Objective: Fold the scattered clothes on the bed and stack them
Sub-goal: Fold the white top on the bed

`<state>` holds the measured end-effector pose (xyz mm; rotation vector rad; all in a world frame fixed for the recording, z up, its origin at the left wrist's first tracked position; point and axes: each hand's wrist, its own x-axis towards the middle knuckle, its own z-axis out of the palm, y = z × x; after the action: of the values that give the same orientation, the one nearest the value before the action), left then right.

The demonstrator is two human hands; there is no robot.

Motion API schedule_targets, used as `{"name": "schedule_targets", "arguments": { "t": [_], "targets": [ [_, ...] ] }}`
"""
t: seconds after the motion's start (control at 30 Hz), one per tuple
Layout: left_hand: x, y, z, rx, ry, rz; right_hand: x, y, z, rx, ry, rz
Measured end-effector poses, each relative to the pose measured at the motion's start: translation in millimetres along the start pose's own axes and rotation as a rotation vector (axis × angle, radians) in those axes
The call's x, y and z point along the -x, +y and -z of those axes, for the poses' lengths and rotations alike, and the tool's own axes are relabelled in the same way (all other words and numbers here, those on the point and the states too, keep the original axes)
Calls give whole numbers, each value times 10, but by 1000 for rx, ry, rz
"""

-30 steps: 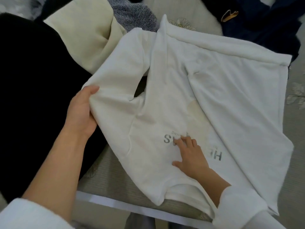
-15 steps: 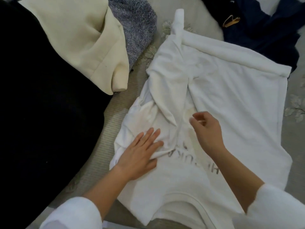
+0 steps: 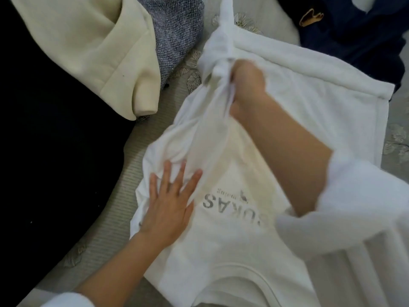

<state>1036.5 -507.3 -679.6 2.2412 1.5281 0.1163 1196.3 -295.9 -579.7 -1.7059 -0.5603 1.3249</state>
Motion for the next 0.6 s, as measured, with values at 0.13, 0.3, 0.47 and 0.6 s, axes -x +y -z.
{"name": "schedule_targets", "arguments": {
  "t": [0.13,0.3,0.47,0.6],
  "targets": [
    [-32,61,44,78,53,72,138,3,882,-599,-16,143],
    [56,-21,-122,-121,27,-128,476,978,1754,107,427,-215],
    [32,18,-146,-144,77,-88,305,1035,1800,604,407,105],
    [22,28,-143,-163,77,-74,218,823,1564,1026,104,437]
  ]
}}
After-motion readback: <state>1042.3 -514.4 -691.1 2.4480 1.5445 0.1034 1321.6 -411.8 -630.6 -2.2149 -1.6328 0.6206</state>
